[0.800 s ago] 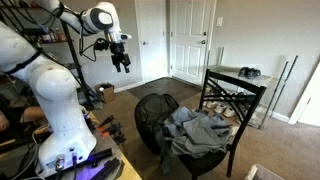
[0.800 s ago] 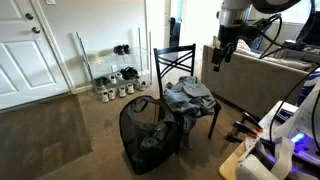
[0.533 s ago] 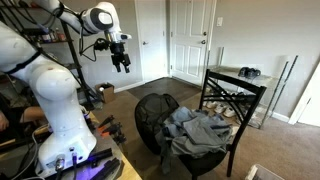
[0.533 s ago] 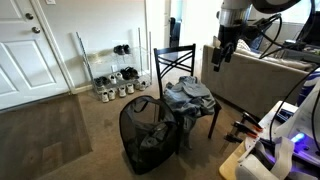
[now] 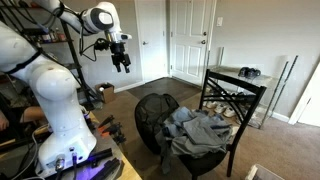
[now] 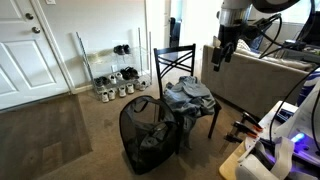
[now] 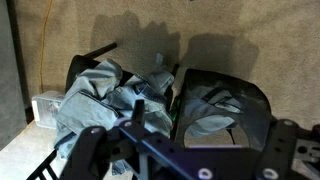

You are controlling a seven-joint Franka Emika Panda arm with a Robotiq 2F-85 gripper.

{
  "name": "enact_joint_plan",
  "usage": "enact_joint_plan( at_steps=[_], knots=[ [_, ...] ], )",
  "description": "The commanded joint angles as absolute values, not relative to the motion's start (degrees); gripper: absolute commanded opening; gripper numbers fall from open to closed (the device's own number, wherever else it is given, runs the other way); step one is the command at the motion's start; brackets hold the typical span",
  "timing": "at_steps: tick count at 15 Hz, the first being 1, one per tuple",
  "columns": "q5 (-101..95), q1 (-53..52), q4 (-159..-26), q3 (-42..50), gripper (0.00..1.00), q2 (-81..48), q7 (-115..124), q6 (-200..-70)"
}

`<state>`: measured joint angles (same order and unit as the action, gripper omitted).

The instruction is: Put the pair of denim trousers in the laundry basket

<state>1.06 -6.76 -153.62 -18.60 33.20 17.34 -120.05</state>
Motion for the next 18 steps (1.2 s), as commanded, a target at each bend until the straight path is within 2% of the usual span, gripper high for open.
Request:
enact_joint_plan(
  at_steps=[1,9,18],
  knots=[
    [0.31,-6.08,-153.30,-15.97,1.00,29.61,17.78,-122.66],
    [3.96,-1.91,-149.87,-3.77,1.00,12.21,11.19,-137.00],
    [3.64,0.97,-131.07,2.30,1.00,-12.80,11.71,-143.10]
  ],
)
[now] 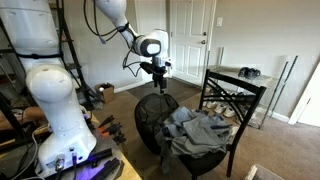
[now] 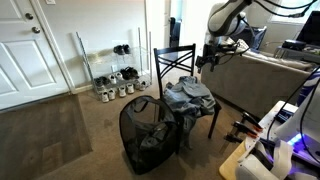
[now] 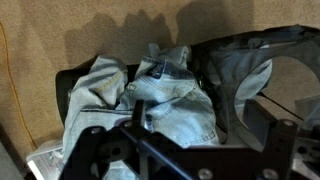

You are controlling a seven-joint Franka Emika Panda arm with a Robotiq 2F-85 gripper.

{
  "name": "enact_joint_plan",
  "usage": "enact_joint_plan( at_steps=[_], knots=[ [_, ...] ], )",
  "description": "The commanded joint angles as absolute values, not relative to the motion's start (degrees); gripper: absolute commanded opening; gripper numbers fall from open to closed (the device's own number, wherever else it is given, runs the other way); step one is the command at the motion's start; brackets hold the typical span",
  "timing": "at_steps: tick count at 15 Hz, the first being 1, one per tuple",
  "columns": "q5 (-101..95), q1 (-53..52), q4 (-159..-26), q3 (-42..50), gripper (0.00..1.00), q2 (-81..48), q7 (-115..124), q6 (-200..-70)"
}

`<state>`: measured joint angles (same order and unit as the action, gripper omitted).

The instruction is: Put the pair of denim trousers in the laundry basket

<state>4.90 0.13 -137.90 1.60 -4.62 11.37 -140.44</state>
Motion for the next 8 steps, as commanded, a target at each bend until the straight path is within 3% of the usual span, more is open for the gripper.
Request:
enact_joint_plan(
  at_steps=[1,8],
  knots=[
    [2.94,0.94,-129.11,2.80,1.00,-15.01,12.37,-144.00],
    [-0.28,0.31,-119.27,7.02,1.00,-27.02,15.98,-145.87]
  ],
)
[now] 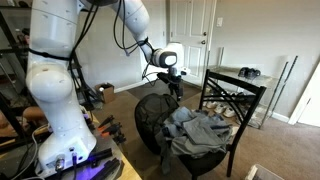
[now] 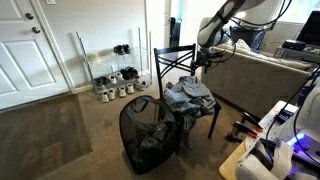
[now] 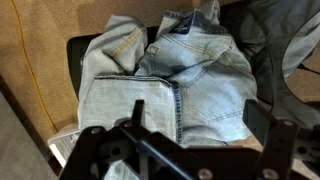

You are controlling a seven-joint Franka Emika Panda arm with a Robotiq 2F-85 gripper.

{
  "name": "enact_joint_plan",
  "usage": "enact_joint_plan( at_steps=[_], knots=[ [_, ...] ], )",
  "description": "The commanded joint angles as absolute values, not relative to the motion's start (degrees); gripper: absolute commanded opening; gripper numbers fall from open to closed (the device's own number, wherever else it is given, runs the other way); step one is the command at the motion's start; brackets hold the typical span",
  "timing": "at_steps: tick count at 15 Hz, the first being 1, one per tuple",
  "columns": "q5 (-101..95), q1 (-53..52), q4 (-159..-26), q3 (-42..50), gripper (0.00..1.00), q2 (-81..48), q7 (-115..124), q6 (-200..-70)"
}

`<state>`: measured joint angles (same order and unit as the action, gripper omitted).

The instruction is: Put the pair of denim trousers in the laundry basket

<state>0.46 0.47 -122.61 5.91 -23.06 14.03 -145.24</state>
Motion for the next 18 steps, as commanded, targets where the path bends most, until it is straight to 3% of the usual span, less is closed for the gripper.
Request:
enact_joint_plan(
  at_steps=[1,3,4,18],
  knots=[
    [0.77,0.87,-118.39,6.79,1.00,-28.07,15.10,-145.73],
    [7.56,5.01,-118.21,2.44,1.00,-28.65,7.92,-148.05],
    [3.79,2.01,-118.72,5.37,1.00,-27.90,12.09,-146.13],
    [6.33,3.06,-114.92,4.14,1.00,-32.30,11.58,-147.28]
  ],
)
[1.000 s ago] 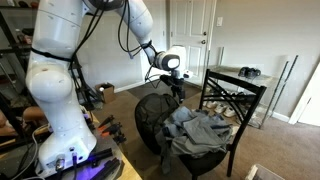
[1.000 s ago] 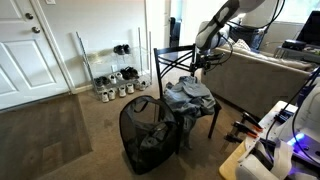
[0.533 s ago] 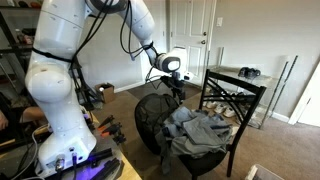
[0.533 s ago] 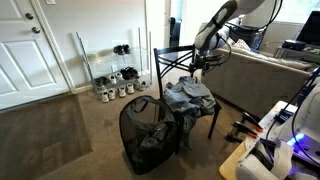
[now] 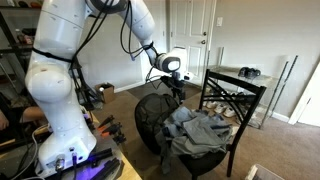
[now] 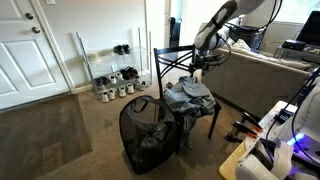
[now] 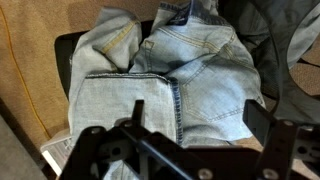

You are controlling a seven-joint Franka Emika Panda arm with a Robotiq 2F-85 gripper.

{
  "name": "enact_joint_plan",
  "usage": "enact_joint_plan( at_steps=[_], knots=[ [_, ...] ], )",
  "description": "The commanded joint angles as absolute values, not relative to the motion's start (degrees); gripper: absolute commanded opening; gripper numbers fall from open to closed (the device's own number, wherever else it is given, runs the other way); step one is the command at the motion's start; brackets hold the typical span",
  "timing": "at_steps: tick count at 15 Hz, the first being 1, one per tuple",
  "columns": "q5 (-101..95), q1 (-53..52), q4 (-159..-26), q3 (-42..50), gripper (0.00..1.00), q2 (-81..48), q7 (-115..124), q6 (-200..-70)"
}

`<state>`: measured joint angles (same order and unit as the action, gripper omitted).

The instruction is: Put the pair of denim trousers in the laundry basket

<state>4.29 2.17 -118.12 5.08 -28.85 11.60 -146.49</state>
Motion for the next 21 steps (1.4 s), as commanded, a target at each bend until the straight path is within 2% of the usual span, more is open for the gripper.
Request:
enact_joint_plan(
  at_steps=[1,9,15,21],
  knots=[
    [7.45,3.18,-113.39,4.26,1.00,-34.01,13.05,-147.89],
    [14.87,6.88,-99.50,2.37,1.00,-48.98,13.04,-146.61],
    [14.20,6.20,-90.72,4.25,1.00,-57.82,15.90,-147.39],
    [14.22,7.36,-83.09,3.68,1.00,-63.41,16.71,-141.78]
  ],
)
